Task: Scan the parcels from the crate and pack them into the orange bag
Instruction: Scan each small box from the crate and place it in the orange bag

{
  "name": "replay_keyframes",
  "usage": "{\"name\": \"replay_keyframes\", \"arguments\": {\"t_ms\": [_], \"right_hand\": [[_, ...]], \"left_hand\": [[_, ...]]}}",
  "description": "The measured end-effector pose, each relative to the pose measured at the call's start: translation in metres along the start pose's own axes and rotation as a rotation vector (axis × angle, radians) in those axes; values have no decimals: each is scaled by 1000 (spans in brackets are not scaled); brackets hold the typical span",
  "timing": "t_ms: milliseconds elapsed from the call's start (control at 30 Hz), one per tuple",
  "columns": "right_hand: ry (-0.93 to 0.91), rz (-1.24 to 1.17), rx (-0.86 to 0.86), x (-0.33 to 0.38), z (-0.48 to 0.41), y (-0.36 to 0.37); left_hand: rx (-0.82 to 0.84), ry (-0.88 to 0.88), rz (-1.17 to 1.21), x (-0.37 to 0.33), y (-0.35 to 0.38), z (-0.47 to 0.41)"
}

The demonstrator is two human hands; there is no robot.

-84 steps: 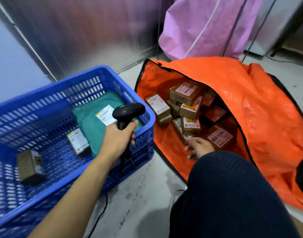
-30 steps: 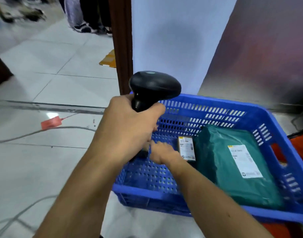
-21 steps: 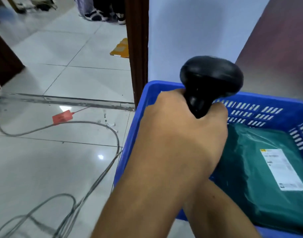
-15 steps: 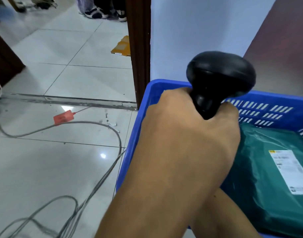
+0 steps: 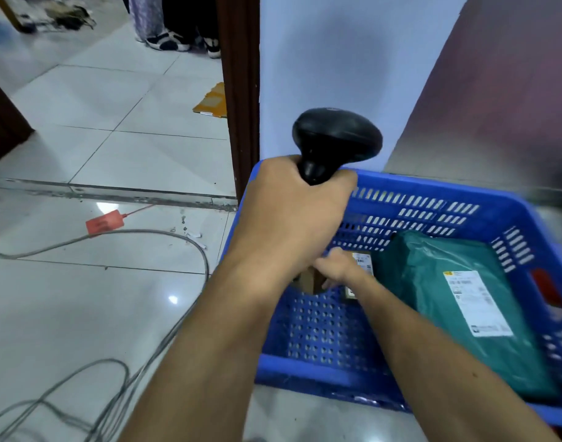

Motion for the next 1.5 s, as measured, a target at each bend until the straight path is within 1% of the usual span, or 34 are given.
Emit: {"name": "replay_keyframes", "arguments": {"t_ms": [67, 200, 333, 433, 500, 600, 667, 767, 867, 1000, 1100, 1167, 1233, 1333, 1433, 1500], "right_hand": [[-53, -43, -15, 1, 30, -32], [-155, -57, -104, 9, 94, -107], [-277, 20, -224, 21, 179, -176], [-336, -60, -330, 22, 247, -214], [-348, -167, -418, 15, 291, -233], [-341, -373, -528, -7, 341, -248], [-327, -490, -577, -25, 364, -245], [-310, -616, -629, -52, 379, -224], [-346, -677, -682, -64, 386, -212], [-531, -573, -759, -48, 402, -218], [-575, -450, -818, -37, 414, -220], [-615, -410, -839, -32, 418, -217], [-621, -359, -867, -30, 419, -211], [-589, -227, -945, -26, 423, -203], [-583, -44, -1020, -19, 428, -201], [-617, -1, -1054, -14, 430, -198]], "left_hand": [[18, -42, 37, 3, 3, 1], [5, -79, 139, 10, 10, 2], [56, -103, 290, 2, 36, 17], [79, -111, 403, -1, 50, 28], [103, -101, 376, -4, 55, 38], [129, -98, 317, -5, 60, 56], [199, -121, 303, -4, 73, 70], [294, -175, 313, 5, 95, 88], [282, -224, 338, 15, 104, 96], [294, -250, 360, 20, 111, 100], [353, -266, 452, 16, 122, 100], [406, -304, 532, 15, 134, 100], [459, -345, 618, 15, 147, 101], [527, -371, 685, 17, 162, 101], [517, -404, 723, 21, 169, 100], [509, -423, 735, 25, 173, 100]]}}
Point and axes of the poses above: each hand's wrist, its own z-axis away from the middle knuckle, its own y-axis out of the palm, x = y × z, the point moved 10 cm from there along -z, towards the middle knuckle, and after that the axes turned 7 degrees about -y, right-handed, at the moved point
